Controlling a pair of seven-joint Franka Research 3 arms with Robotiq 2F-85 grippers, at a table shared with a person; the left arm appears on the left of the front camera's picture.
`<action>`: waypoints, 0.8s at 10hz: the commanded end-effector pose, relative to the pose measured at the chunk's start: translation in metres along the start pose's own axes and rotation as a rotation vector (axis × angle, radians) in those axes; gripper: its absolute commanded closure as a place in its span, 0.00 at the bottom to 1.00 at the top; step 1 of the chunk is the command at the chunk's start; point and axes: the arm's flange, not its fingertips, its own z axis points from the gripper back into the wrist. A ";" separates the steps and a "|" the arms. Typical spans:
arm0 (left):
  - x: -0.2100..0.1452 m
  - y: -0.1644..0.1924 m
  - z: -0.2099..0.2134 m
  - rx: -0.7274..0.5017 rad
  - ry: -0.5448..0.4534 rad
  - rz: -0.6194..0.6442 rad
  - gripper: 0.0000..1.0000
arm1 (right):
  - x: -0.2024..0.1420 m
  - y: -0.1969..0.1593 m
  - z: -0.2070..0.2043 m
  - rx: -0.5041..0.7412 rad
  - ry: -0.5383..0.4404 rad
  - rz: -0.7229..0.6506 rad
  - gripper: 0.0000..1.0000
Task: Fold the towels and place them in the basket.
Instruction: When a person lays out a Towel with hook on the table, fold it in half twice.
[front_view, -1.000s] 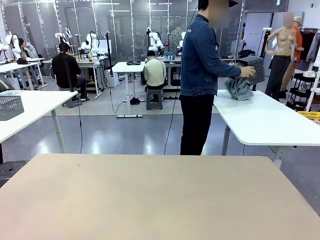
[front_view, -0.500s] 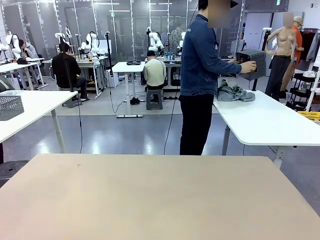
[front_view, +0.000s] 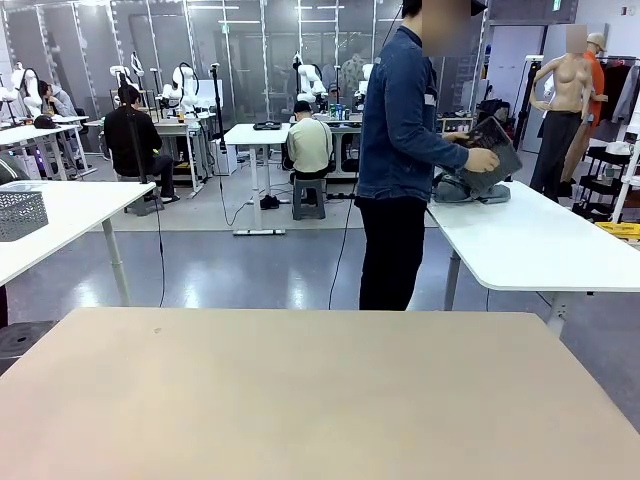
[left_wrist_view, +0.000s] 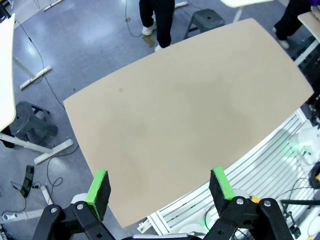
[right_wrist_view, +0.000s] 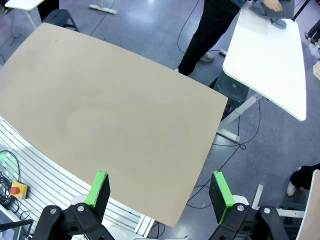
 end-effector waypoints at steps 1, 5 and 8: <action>0.001 -0.001 0.000 -0.004 0.001 -0.006 0.00 | 0.000 0.000 0.000 0.001 -0.001 0.000 0.00; 0.001 -0.001 0.000 -0.004 0.001 -0.006 0.00 | 0.000 0.000 0.000 0.001 -0.001 0.000 0.00; 0.001 -0.001 0.000 -0.004 0.001 -0.006 0.00 | 0.000 0.000 0.000 0.001 -0.001 0.000 0.00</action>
